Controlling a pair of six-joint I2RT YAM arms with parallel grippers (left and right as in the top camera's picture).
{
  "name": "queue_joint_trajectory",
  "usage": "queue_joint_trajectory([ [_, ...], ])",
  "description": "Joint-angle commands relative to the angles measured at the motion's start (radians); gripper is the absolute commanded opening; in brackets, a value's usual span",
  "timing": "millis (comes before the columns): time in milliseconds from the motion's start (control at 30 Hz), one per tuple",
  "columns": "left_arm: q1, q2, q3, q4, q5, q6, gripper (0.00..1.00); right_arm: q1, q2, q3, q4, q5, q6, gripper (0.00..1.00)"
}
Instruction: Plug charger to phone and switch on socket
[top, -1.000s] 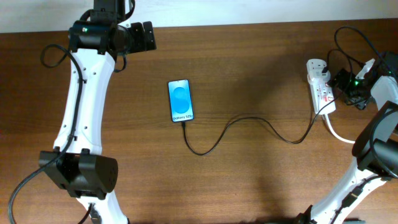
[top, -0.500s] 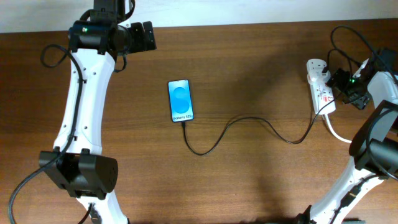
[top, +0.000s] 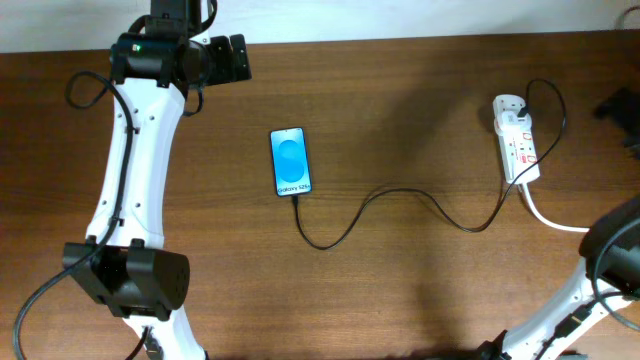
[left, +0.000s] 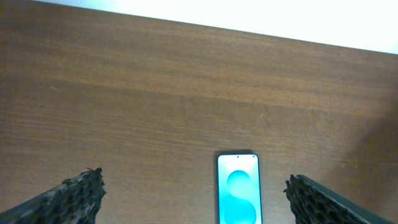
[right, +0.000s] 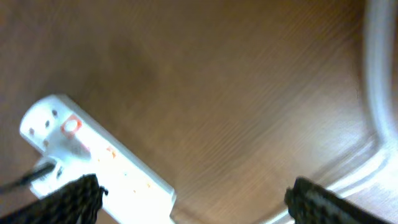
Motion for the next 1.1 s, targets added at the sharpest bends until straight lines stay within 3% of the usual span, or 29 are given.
queue_joint_trajectory([
  [0,0.000,0.006,-0.007,0.002,-0.007,-0.002,0.99,0.012,-0.049,0.240,-0.144,0.035,-0.003,0.98],
  [200,0.000,0.006,-0.007,0.002,-0.007,-0.002,0.99,0.181,-0.050,0.694,-0.415,-0.189,-0.232,0.98],
  [300,0.000,0.006,-0.007,0.002,-0.007,-0.002,0.99,0.296,-0.075,0.829,-0.460,-0.222,-0.250,0.99],
  [533,0.000,0.006,-0.007,0.002,-0.007,-0.002,0.99,0.585,-0.165,0.831,-0.460,-0.479,-0.214,0.98],
  [733,0.000,0.006,-0.007,0.002,-0.007,-0.002,1.00,0.605,-0.280,0.831,-0.460,-0.573,-0.296,0.98],
  [933,0.000,0.006,-0.007,0.002,-0.007,-0.002,0.99,0.619,-0.450,0.786,-0.460,-0.308,-0.314,0.98],
  [1067,0.000,0.006,-0.007,0.002,-0.007,-0.002,0.99,0.677,-0.612,0.484,-0.367,-0.155,-0.314,0.98],
])
